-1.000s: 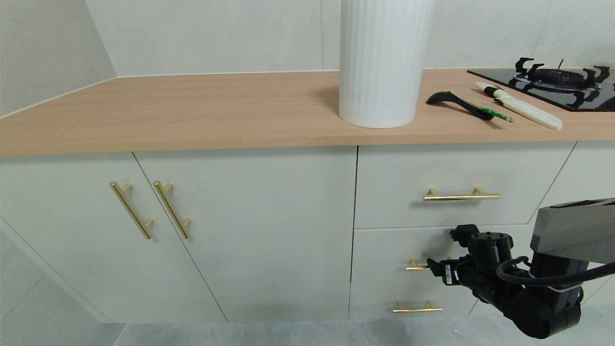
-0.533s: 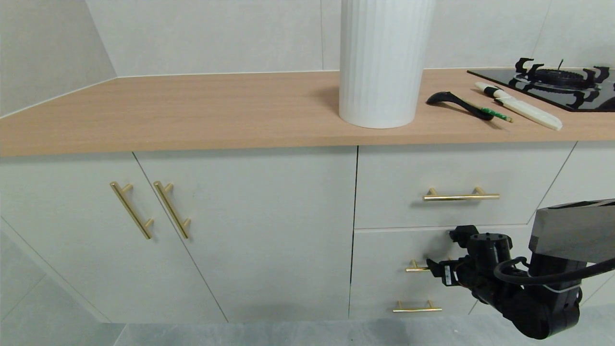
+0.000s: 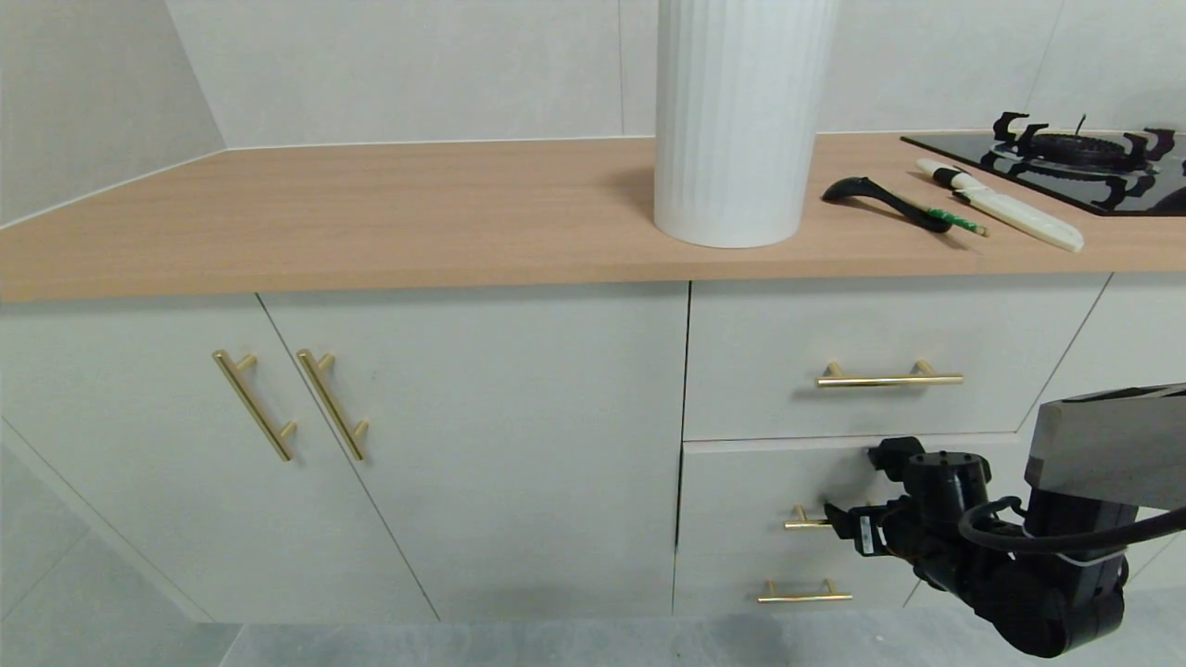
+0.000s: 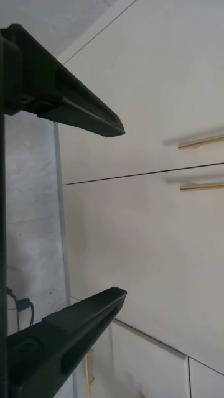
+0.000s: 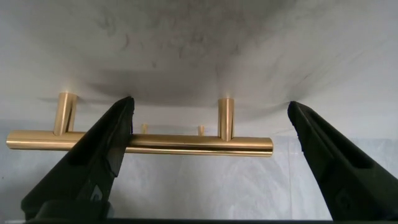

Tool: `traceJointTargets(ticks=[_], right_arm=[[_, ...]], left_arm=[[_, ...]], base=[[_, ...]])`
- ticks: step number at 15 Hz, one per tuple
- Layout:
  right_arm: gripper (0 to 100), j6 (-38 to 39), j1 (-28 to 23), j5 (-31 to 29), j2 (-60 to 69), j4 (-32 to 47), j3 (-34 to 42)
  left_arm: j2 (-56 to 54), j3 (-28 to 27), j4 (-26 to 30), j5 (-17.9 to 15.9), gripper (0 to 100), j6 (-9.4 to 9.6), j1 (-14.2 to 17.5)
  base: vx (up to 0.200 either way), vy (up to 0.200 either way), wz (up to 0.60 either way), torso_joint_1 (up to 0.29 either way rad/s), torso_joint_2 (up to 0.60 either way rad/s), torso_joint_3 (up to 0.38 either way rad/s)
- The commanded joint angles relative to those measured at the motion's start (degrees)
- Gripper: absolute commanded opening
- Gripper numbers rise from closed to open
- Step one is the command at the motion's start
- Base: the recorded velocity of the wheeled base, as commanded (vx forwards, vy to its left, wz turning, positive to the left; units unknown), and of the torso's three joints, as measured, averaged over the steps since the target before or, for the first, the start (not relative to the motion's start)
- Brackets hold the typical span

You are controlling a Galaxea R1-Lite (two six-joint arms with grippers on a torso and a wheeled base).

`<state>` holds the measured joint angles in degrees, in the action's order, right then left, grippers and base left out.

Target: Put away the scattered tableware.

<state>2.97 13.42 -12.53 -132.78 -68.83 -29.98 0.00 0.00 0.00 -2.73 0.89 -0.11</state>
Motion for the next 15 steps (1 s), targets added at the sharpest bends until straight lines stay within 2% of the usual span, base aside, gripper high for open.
traceJointTargets(ticks=[1, 4, 6, 8, 9, 10, 12, 15], right_arm=[[100, -0.07, 0.03, 0.14, 3.23, 0.36, 1.5], [100, -1.57, 0.2, 0.32, 9.73, 4.76, 3.61], [100, -1.74, 1.43, 0.93, 20.98, 18.12, 3.7], [100, -1.83, 2.4, 1.99, 28.54, 26.64, 3.08], [100, -1.74, 3.8, 2.51, 34.34, 34.37, 1.85], [100, -1.66, 4.6, 2.69, 37.59, 37.54, 0.97], [100, -1.66, 5.47, 2.51, 40.67, 38.51, -1.31], [100, -1.48, 4.16, 2.69, 37.68, 45.1, -10.8]], left_arm=[[0.09, 0.0, 0.0, 0.01, 100, -0.01, 0.02], [0.0, 0.0, 0.0, 0.01, 100, -0.01, 0.02], [0.0, 0.0, 0.0, 0.01, 100, -0.01, 0.02], [0.09, 0.0, 0.0, 0.01, 100, -0.01, 0.02], [0.09, 0.0, 0.0, 0.01, 100, -0.01, 0.02], [0.09, 0.0, 0.0, 0.01, 100, -0.01, 0.02], [0.09, 0.0, 0.0, 0.01, 100, -0.01, 0.02], [0.09, 0.0, 0.0, 0.01, 100, -0.01, 0.02]], base=[[0.0, 0.0, 0.0, 0.0, 0.0, 0.0], [0.0, 0.0, 0.0, 0.0, 0.0, 0.0], [0.0, 0.0, 0.0, 0.0, 0.0, 0.0], [0.0, 0.0, 0.0, 0.0, 0.0, 0.0], [0.0, 0.0, 0.0, 0.0, 0.0, 0.0], [0.0, 0.0, 0.0, 0.0, 0.0, 0.0], [0.0, 0.0, 0.0, 0.0, 0.0, 0.0], [0.0, 0.0, 0.0, 0.0, 0.0, 0.0]])
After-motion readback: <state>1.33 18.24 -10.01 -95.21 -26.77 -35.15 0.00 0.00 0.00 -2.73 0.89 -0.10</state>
